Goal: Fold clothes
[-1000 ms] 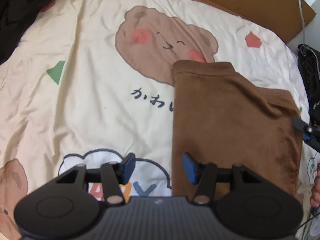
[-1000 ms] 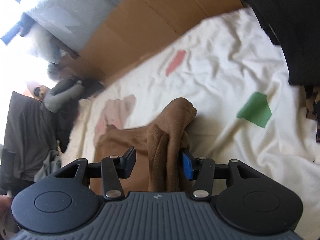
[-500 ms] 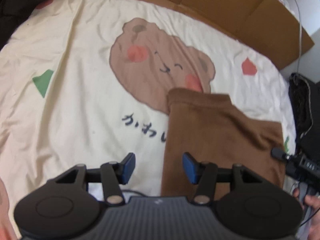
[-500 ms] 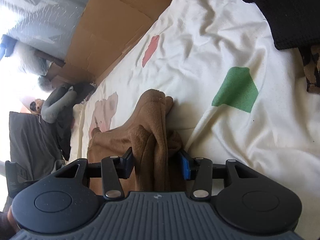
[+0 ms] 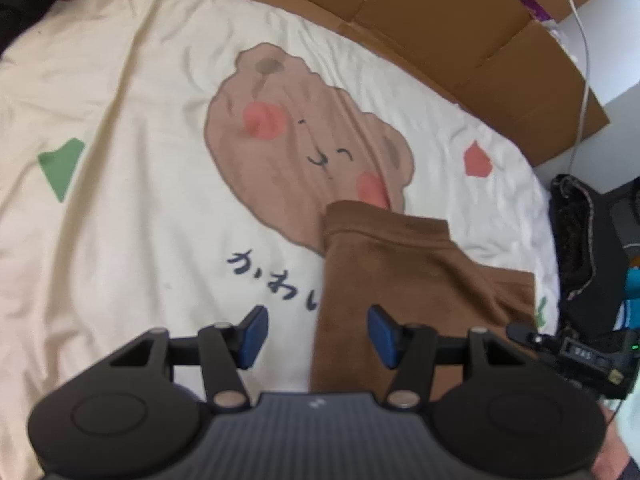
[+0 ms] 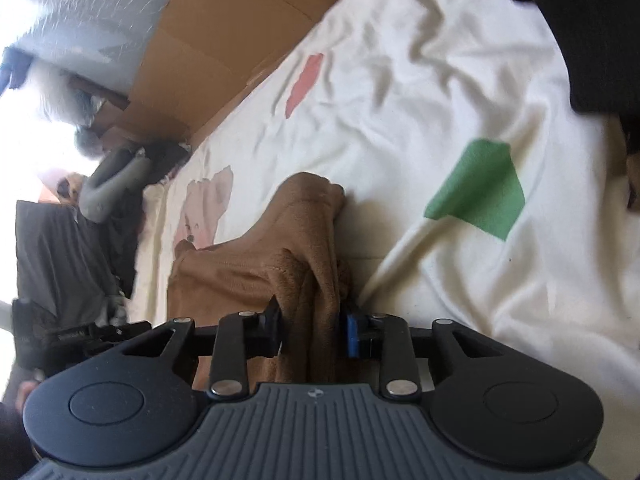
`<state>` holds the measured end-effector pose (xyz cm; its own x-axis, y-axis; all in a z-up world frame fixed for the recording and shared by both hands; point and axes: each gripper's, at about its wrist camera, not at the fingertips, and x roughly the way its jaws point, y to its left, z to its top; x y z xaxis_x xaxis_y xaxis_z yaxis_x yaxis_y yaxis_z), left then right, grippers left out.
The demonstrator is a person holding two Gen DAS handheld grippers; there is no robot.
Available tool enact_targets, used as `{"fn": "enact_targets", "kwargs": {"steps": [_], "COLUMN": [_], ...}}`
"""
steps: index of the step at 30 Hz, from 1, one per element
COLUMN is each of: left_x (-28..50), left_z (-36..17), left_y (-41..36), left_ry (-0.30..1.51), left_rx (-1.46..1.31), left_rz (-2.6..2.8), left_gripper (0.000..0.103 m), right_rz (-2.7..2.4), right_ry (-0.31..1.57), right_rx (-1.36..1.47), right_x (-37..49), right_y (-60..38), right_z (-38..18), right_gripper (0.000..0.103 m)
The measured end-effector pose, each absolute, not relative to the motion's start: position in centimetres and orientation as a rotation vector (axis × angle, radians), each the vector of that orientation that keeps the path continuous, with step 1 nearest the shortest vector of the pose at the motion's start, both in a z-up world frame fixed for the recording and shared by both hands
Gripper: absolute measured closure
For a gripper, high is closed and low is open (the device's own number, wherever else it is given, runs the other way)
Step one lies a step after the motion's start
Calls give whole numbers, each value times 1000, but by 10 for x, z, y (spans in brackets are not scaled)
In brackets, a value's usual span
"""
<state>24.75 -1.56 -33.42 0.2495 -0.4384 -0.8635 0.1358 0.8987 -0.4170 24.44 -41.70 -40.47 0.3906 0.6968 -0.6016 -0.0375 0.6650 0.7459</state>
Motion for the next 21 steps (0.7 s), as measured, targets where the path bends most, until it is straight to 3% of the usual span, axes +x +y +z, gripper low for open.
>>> {"fn": "enact_targets", "kwargs": {"steps": [19,21], "left_x": [282,287], "left_z": [-381,-381], "left_y": [-28,-31], "left_ry": [1365,1359], "left_rx": [-445,-451], "left_rz": [-634,-639], "left_gripper": [46,52], "right_rz": [547,541], "right_ry": [1105,1104], "right_rx": [800,789], "right_x": [246,246], "right_y": [-425,-424], "right_z": [-416,-415], "right_gripper": [73,74]}}
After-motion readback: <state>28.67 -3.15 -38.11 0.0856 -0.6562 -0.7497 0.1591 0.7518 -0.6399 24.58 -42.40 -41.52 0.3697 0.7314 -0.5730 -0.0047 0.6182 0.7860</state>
